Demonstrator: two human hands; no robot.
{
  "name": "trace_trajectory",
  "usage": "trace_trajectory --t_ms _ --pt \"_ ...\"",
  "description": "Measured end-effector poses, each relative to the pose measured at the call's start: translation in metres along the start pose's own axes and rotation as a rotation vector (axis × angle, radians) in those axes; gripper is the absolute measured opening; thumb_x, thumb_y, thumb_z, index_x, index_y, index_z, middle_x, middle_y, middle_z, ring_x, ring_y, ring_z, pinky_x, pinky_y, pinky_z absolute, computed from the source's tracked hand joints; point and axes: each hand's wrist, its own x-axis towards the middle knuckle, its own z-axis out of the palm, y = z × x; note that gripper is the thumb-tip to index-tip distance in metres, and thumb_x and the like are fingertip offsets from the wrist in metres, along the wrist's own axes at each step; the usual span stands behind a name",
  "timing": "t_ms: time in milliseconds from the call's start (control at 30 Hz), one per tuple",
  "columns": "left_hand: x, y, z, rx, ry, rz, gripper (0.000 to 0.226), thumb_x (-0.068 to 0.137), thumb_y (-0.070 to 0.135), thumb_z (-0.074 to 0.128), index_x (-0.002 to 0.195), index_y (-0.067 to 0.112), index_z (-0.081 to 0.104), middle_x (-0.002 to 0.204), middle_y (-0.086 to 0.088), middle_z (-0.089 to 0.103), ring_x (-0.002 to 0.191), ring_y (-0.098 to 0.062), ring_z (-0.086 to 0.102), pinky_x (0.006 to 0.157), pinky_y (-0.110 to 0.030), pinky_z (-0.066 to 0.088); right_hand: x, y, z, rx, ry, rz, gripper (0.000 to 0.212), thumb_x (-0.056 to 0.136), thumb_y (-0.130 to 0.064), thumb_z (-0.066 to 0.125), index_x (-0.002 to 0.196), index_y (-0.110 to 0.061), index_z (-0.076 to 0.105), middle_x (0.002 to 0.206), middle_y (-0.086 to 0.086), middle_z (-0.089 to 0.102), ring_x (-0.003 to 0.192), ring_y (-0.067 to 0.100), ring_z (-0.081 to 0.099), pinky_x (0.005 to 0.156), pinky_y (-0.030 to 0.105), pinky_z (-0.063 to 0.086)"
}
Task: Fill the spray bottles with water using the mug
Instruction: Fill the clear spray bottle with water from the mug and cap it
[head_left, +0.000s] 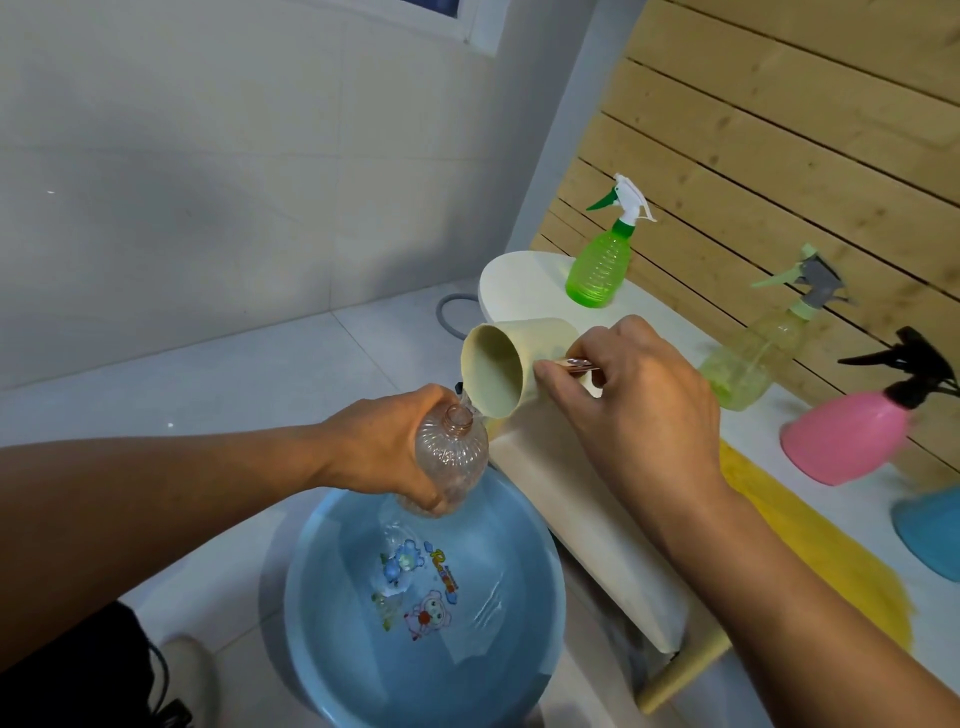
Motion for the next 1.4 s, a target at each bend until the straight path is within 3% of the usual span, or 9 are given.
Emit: trace_trajectory --t_ms 467,867,1033,1167,1333,1400 --pt "0.004 0.002 0.002 -0.016 -0.011 0.007 0.103 0.059 0.05 0.097 0.141 0.047 0.035 0.124 0.023 0.059 0.113 -0.005 0.061 0.095 -0.029 0.055 -0.007 -0.003 -0.002 -0.163 0.08 -0.169 0.028 0.093 -0.045 0.066 0.081 -0.02 0.065 0.083 0.0 0.055 0.077 0.026 0.056 0.046 0.026 0.03" --pt "0.008 0.003 0.004 -0.04 -0.001 0.028 0.098 0.061 0.043 0.097 0.138 0.044 0.037 0.122 0.021 0.059 0.11 -0.006 0.061 0.091 -0.025 0.054 -0.012 -0.01 -0.003 -0.317 0.137 -0.337 0.028 0.097 -0.036 0.064 0.076 -0.017 0.062 0.078 0.002 0.055 0.066 0.023 0.05 0.054 0.026 0.013" --pt "0.005 0.0 0.001 -0.086 -0.015 0.032 0.094 0.058 0.041 0.099 0.132 0.045 0.041 0.121 0.021 0.06 0.111 -0.005 0.062 0.094 -0.032 0.056 -0.01 0.001 0.006 -0.238 0.012 -0.063 0.035 0.098 -0.053 0.056 0.086 -0.021 0.063 0.085 0.001 0.059 0.069 0.029 0.061 0.05 0.027 0.024" --pt "0.0 -0.008 0.0 -0.097 -0.016 0.037 0.091 0.057 0.037 0.101 0.128 0.044 0.043 0.118 0.019 0.061 0.107 -0.004 0.063 0.094 -0.035 0.057 -0.009 0.014 0.025 -0.246 -0.223 0.128 0.04 0.101 -0.058 0.041 0.1 -0.023 0.06 0.099 0.0 0.063 0.09 0.032 0.064 0.068 0.034 0.027" --pt "-0.007 -0.021 -0.002 -0.092 -0.007 0.029 0.09 0.054 0.041 0.101 0.122 0.049 0.043 0.114 0.021 0.063 0.102 -0.001 0.064 0.092 -0.036 0.057 -0.013 0.033 0.087 -0.051 -0.556 0.374 0.037 0.097 -0.058 0.045 0.085 -0.025 0.053 0.101 0.007 0.07 0.099 0.034 0.063 0.073 0.035 0.042" --pt "-0.008 -0.023 -0.004 -0.098 0.004 0.029 0.088 0.054 0.04 0.101 0.12 0.048 0.044 0.113 0.021 0.063 0.1 -0.001 0.064 0.091 -0.036 0.058 -0.024 0.043 0.121 -0.022 -0.718 0.462 0.04 0.097 -0.059 0.043 0.089 -0.022 0.056 0.106 0.008 0.068 0.103 0.036 0.063 0.077 0.036 0.044"
